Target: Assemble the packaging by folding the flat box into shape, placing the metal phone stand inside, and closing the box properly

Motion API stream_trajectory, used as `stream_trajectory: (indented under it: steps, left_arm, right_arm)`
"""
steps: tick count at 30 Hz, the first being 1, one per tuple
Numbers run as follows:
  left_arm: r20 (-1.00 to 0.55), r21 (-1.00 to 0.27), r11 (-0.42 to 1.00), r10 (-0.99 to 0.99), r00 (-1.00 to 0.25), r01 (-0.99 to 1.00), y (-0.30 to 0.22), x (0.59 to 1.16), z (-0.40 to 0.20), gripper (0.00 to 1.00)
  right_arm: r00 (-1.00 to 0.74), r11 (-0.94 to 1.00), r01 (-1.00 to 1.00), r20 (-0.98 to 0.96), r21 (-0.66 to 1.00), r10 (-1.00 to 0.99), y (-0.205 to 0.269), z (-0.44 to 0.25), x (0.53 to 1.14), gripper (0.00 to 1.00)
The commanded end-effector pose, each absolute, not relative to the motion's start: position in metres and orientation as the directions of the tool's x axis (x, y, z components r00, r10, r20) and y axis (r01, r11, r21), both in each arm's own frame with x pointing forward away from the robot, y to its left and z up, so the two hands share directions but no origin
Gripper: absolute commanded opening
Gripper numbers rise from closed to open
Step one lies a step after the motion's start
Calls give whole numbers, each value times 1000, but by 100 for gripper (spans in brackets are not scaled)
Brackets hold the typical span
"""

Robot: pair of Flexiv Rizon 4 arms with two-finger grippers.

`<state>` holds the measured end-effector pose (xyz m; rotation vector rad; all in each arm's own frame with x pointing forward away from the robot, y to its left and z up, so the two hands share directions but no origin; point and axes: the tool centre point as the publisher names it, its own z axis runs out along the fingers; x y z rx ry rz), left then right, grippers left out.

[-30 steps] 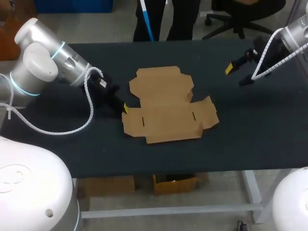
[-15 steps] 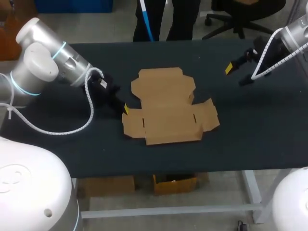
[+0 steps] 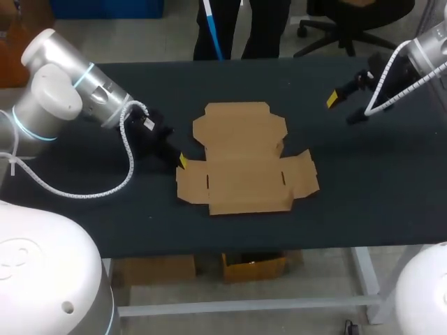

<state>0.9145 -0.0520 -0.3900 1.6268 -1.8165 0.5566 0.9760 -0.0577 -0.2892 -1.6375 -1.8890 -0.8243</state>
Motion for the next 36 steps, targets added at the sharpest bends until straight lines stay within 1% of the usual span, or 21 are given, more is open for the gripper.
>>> stream_trajectory:
  steps: [1,7,8,9,10,12,23,24,25,27,29,30,36]
  left_arm:
    - [690,100,149,-723,-39,-984,-53,915,-389,0]
    - [677,93,122,-735,-27,-988,-53,913,-389,0]
    - [675,91,115,-737,-23,-989,-53,913,-388,27]
    - [675,90,113,-737,-23,-990,-52,913,-387,43]
    - [674,88,108,-738,-21,-990,-51,913,-386,64]
    - [671,81,98,-741,-18,-992,-50,913,-383,100]
    - [645,18,28,-764,-9,-999,-26,924,-349,100]
    - [646,17,21,-763,-5,-1000,-22,926,-345,95]
    - [641,13,13,-767,-2,-1000,-20,928,-342,91]
    - [632,6,4,-775,0,-1000,-16,931,-337,89]
    - [626,0,-6,-779,5,-1000,-12,933,-332,93]
    - [625,-3,-8,-781,4,-1000,-10,933,-330,100]
    - [623,-7,-33,-782,21,-999,-3,938,-323,100]
  right_arm:
    - [-151,92,988,717,121,681,-59,-289,975,100]
    - [-154,94,988,717,123,680,-58,-289,975,100]
    - [-155,94,988,718,124,679,-58,-289,975,100]
    - [-155,95,988,718,124,678,-58,-289,975,100]
    - [-156,95,988,719,125,677,-58,-289,975,100]
    - [-157,95,988,720,125,677,-58,-289,975,100]
    - [-162,88,986,718,139,677,-60,-283,976,100]
    - [-162,87,986,719,140,676,-60,-282,976,100]
    - [-162,87,986,719,141,676,-60,-282,977,100]
    - [-164,87,986,720,144,674,-59,-282,977,100]
    - [-165,86,986,721,146,673,-59,-281,977,100]
    - [-165,85,986,722,147,672,-59,-281,978,100]
    - [-164,77,986,728,151,666,-60,-279,980,100]
